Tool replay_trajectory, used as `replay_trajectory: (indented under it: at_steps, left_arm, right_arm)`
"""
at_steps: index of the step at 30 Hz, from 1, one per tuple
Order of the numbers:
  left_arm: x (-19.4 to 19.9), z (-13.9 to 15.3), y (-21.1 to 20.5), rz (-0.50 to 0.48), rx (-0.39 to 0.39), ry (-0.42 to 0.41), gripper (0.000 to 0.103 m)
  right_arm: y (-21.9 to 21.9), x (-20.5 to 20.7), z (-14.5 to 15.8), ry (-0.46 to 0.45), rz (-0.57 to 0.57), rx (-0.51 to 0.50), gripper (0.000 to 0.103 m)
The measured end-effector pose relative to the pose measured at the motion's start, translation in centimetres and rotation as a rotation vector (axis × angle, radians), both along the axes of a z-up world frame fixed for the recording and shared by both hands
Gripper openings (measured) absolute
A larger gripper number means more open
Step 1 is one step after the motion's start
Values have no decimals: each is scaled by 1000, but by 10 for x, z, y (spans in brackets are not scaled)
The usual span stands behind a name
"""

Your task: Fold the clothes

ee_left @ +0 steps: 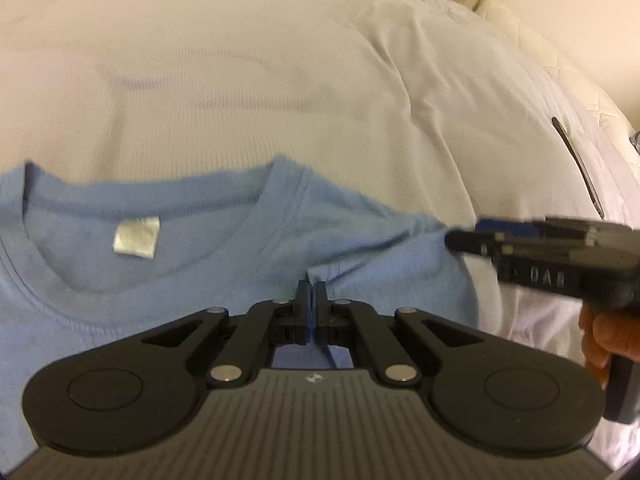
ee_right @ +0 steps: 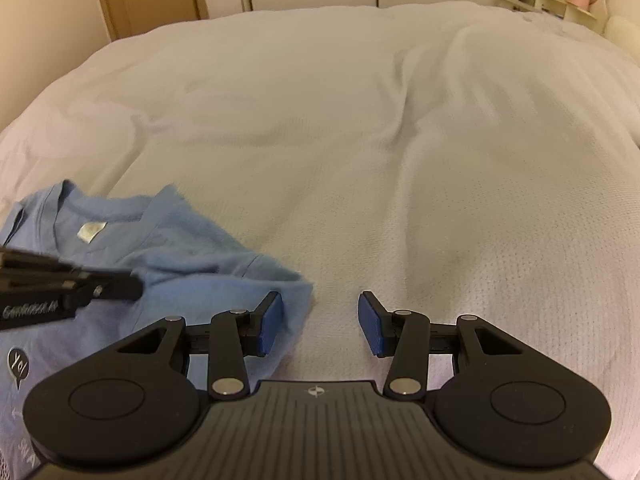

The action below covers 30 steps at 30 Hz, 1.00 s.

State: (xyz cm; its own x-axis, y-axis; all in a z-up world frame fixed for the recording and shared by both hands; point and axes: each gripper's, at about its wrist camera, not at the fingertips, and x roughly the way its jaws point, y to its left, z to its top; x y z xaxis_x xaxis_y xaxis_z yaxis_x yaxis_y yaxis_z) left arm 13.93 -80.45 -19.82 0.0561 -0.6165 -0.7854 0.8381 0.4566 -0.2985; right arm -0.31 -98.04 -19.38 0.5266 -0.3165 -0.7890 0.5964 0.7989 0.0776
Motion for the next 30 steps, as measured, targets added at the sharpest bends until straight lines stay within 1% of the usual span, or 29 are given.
replay_trajectory:
  at_steps: [2, 5, 6, 7, 10, 12, 14, 17, 20, 21, 24, 28, 30]
  left_arm:
    - [1, -1, 1, -4, 0, 2, 0]
    - [5, 6, 16, 24, -6, 4, 0]
    - [7, 9, 21, 33, -8, 5, 2]
    - [8, 12, 26, 43, -10, 6, 4]
    - [12, 19, 41, 72, -16, 9, 6]
    - [9, 26, 65, 91, 3, 7, 9]
    - [-4, 31, 99, 83, 44, -8, 11]
    - [-25, 39, 149, 69, 107, -32, 12]
    - [-45, 47, 199, 55, 170, -55, 13]
    - [-52, 49, 216, 50, 191, -63, 15]
    - [-73, 56, 257, -14, 237, -100, 21]
    - [-89, 60, 307, -97, 267, -121, 21]
    - [-91, 59, 333, -128, 260, -113, 21]
  right_arm:
    - [-2, 1, 2, -13, -1, -8, 45]
    - [-4, 8, 0, 4, 18, -32, 45]
    - [-5, 10, 0, 11, 21, -46, 45]
    - [-6, 10, 3, 8, 12, -58, 45]
    - [-1, 1, 17, -23, -5, -62, 45]
    - [7, -7, 25, -32, 0, -54, 45]
    - [28, -21, 30, -27, 33, -23, 46]
    - [68, -43, 35, -12, 95, 33, 46]
    - [126, -68, 33, 24, 169, 97, 46]
    - [146, -77, 32, 40, 195, 115, 46]
    - [202, -102, 29, 96, 249, 124, 46]
    - [255, -129, 30, 140, 210, 136, 46]
    - [278, -140, 28, 178, 168, 135, 46]
